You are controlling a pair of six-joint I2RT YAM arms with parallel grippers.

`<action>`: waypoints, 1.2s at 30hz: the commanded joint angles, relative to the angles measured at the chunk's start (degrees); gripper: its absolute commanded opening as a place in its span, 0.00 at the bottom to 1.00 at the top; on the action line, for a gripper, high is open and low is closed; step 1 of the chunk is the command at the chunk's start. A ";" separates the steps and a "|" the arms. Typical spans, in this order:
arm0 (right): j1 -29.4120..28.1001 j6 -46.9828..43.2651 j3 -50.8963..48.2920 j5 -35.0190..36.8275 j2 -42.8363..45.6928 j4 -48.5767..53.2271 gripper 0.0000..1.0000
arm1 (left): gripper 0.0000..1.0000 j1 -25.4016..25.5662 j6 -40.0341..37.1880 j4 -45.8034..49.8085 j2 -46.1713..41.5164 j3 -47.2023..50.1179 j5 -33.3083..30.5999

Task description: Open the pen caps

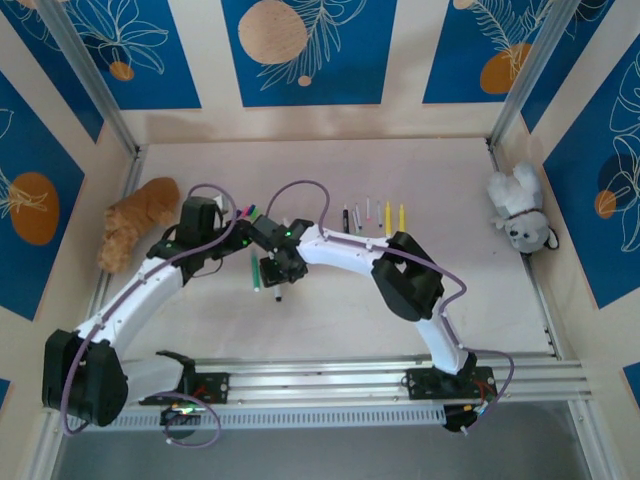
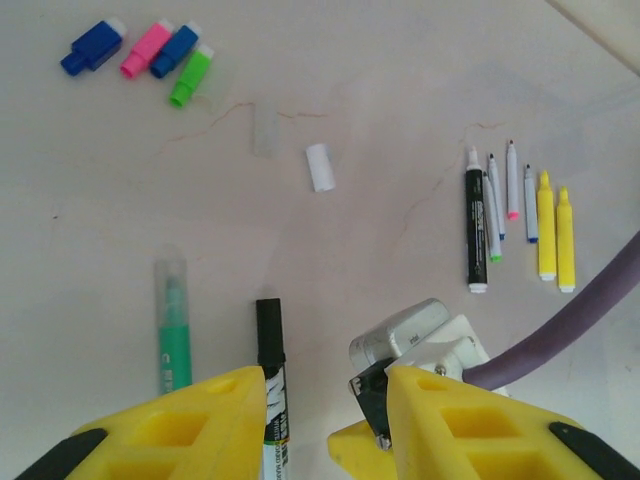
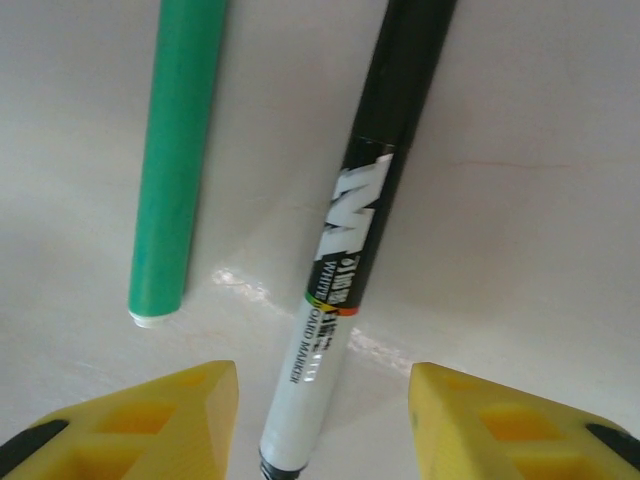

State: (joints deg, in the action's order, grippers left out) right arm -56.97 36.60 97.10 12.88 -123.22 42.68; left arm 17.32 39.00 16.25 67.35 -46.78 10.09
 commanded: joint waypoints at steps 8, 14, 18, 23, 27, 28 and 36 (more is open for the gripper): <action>-2.31 1.14 4.59 -0.67 -7.19 4.91 0.45 | 0.36 -4.30 2.91 -3.77 -0.38 3.80 3.62; -2.16 1.70 4.92 -0.50 -8.56 5.85 0.41 | 0.36 -4.49 3.62 -5.60 0.55 5.35 3.40; -1.41 2.20 4.86 -0.39 -9.75 6.87 0.38 | 0.36 -4.49 3.75 -6.10 0.19 6.31 3.02; -0.44 2.60 6.08 0.25 -12.46 8.46 0.34 | 0.36 -4.44 4.07 -6.90 -0.03 7.13 3.10; -0.35 2.04 9.38 0.36 -15.49 11.05 0.21 | 0.37 -4.49 4.53 -7.79 0.41 7.49 3.72; -0.42 1.82 9.69 0.18 -15.88 11.26 0.16 | 0.37 -4.42 4.43 -7.95 0.54 7.49 3.92; 0.29 0.52 1.94 0.43 -8.36 7.35 0.00 | 0.37 -4.49 4.13 -7.76 1.42 7.26 3.60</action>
State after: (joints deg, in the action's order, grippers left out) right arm -57.21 37.95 104.81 12.91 -130.54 50.22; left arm 12.97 43.05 9.82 67.77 -39.40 12.27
